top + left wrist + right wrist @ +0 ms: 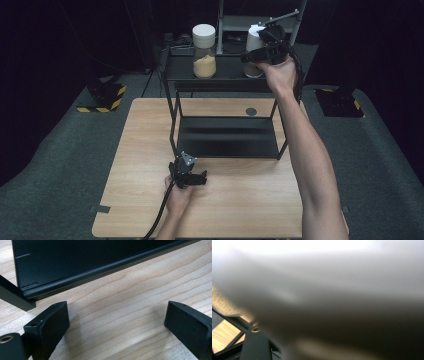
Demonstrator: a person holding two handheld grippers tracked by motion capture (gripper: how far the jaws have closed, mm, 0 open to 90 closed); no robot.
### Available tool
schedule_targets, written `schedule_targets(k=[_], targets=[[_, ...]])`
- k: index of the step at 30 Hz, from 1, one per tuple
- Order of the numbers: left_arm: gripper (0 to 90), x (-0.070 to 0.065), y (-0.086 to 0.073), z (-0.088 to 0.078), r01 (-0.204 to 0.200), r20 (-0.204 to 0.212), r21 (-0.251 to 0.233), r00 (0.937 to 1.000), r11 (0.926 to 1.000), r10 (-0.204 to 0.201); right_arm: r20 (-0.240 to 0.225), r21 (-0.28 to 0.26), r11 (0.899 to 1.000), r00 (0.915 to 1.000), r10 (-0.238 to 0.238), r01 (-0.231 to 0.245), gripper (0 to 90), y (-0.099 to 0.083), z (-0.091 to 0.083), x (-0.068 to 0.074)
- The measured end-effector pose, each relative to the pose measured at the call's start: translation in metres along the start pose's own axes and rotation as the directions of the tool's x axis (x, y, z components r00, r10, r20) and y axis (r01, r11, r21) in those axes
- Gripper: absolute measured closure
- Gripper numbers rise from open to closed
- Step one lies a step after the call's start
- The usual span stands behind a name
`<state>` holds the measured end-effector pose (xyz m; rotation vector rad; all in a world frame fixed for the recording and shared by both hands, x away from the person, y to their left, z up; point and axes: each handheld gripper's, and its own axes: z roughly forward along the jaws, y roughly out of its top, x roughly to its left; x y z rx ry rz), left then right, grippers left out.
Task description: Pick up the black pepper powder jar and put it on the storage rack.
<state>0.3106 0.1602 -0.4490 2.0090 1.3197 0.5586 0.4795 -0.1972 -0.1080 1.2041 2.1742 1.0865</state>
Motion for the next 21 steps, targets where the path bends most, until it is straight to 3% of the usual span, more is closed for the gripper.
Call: schedule_targets(k=[2,12,16,21], targets=[[5.6,0.0000,0.0000,0.0000,0.000,0.000,0.000,1.0000,1.0000,0.000,0.005,0.002,1.000,0.9997,-0.022,0.022,30.4,-0.0003,-0.0001,0.0027],[5.6,0.0000,0.0000,0.0000,0.000,0.000,0.000,1.0000,1.0000,0.000,-0.001,-0.009,1.000,0.9999,-0.016,0.016,29.3,-0.0038,-0.0004,0.0015],[5.6,0.0003,0.0000,0.0000,0.000,0.001,0.000,1.0000,1.0000,0.000,0.019,-0.010,1.000,0.9997,-0.014,0.014,17.1,-0.0047,0.0002,0.0043],[5.6,0.0003,0.0000,0.0000,0.000,0.001,0.000,1.0000,1.0000,0.000,-0.030,-0.019,1.000,0.9995,0.014,-0.015,9.3,-0.0070,-0.0007,-0.0028]])
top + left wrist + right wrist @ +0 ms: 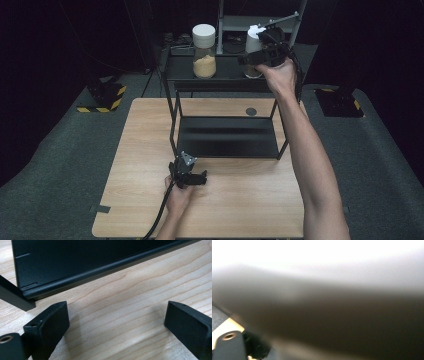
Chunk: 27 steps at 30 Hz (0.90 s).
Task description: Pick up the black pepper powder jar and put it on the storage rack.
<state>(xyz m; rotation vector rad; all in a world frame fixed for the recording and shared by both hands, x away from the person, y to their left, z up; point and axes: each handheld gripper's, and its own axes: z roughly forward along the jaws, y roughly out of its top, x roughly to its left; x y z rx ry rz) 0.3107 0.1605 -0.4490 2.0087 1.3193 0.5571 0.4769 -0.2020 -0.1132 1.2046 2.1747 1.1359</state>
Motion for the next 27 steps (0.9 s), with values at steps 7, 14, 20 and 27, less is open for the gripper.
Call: schedule_targets(k=[7,14,20,27], targets=[[5.6,0.000,0.000,0.000,-0.001,0.000,0.000,1.0000,1.0000,0.001,-0.021,-0.005,1.000,0.9996,-0.019,0.019,6.6,-0.005,-0.011,-0.001],[5.6,0.000,0.000,0.000,0.000,0.002,0.001,1.0000,1.0000,0.000,-0.033,-0.019,1.000,0.9994,0.000,-0.001,6.8,-0.020,-0.022,-0.009],[5.6,0.000,0.000,0.000,0.000,0.002,0.002,1.0000,1.0000,0.000,-0.047,-0.033,0.999,0.9989,-0.004,0.003,7.1,-0.030,-0.031,-0.014],[5.6,0.000,0.000,0.000,-0.003,0.000,0.002,1.0000,1.0000,0.003,-0.048,-0.038,0.999,0.9988,0.007,-0.009,8.0,-0.042,-0.039,-0.024]])
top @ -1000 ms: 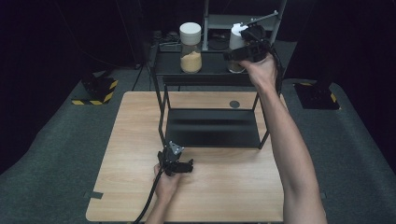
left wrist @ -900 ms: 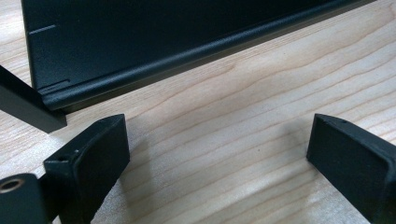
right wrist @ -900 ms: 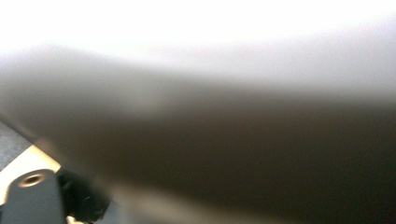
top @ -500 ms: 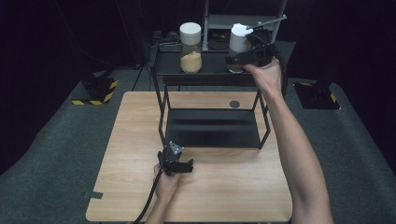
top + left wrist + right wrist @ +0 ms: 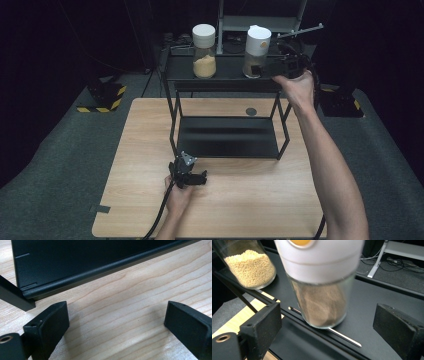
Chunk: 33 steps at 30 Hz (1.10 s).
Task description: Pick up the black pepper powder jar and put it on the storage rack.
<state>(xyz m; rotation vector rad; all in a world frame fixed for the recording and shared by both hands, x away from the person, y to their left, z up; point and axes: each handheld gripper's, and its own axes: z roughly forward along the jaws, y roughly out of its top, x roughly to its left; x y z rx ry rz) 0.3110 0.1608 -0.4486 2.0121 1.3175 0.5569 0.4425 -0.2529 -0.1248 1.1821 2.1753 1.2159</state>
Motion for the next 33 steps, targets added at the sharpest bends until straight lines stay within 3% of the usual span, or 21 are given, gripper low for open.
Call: schedule_targets(k=[25,33], targets=[[5.6,0.000,0.000,0.000,0.002,0.000,-0.002,1.0000,1.0000,-0.002,-0.024,-0.023,0.999,0.9993,-0.027,0.026,7.4,-0.035,-0.017,-0.010],[5.6,0.000,0.000,0.000,0.002,-0.001,-0.002,1.0000,1.0000,-0.002,-0.030,-0.067,0.997,0.9990,-0.033,0.031,4.5,-0.049,-0.020,-0.008]])
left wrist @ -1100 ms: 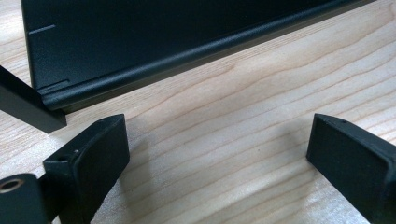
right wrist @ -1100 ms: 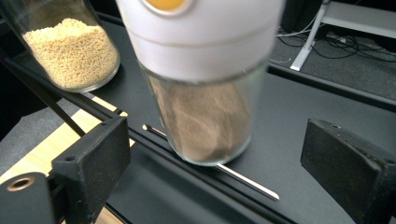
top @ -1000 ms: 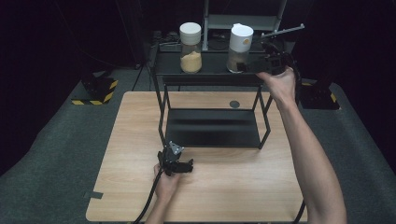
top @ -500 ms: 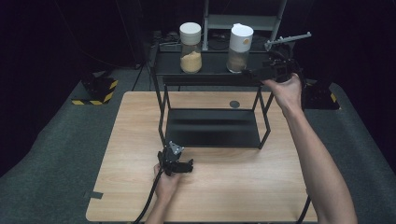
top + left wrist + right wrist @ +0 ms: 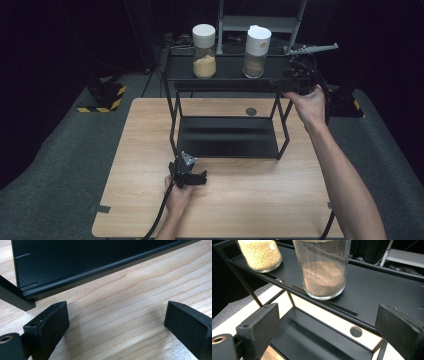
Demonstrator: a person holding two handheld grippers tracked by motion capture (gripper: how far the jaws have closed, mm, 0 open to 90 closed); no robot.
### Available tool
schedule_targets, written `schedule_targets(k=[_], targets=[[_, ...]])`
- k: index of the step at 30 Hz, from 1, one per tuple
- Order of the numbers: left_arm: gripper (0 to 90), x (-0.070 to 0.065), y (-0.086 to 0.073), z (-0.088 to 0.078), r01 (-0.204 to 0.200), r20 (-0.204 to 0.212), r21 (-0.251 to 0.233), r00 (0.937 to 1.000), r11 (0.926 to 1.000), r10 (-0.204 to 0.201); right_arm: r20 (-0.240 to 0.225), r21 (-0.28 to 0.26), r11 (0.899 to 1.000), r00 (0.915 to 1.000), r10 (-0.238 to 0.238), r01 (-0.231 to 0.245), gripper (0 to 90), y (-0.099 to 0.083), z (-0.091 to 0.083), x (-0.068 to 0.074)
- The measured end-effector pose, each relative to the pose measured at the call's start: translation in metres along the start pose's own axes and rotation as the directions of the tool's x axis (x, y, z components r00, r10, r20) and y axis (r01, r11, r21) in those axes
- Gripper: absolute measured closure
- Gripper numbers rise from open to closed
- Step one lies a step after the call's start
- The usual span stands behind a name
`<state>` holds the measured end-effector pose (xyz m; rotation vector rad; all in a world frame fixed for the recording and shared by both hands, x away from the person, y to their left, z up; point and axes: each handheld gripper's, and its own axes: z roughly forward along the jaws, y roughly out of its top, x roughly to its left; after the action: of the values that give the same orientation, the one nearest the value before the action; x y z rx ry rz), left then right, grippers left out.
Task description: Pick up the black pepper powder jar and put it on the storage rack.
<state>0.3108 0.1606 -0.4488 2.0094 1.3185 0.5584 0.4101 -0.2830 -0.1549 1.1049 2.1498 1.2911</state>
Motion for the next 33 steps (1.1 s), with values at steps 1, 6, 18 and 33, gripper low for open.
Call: schedule_targets(k=[1,6,18,33], targets=[[5.6,0.000,0.000,0.000,-0.001,0.000,0.000,1.0000,1.0000,0.001,-0.001,-0.004,1.000,1.0000,-0.003,0.003,3.9,-0.002,0.000,0.001],[5.6,0.000,0.000,0.000,0.001,0.001,0.001,1.0000,1.0000,-0.001,-0.016,-0.013,1.000,0.9998,-0.012,0.012,3.1,-0.006,-0.001,0.001],[5.6,0.000,0.000,0.000,0.000,0.001,0.000,1.0000,1.0000,0.000,0.005,-0.015,1.000,0.9999,-0.015,0.015,3.7,-0.018,-0.005,0.005],[5.6,0.000,0.000,0.000,0.001,0.000,-0.002,1.0000,1.0000,-0.001,0.025,-0.010,1.000,0.9994,-0.022,0.023,3.4,-0.035,-0.006,0.008]])
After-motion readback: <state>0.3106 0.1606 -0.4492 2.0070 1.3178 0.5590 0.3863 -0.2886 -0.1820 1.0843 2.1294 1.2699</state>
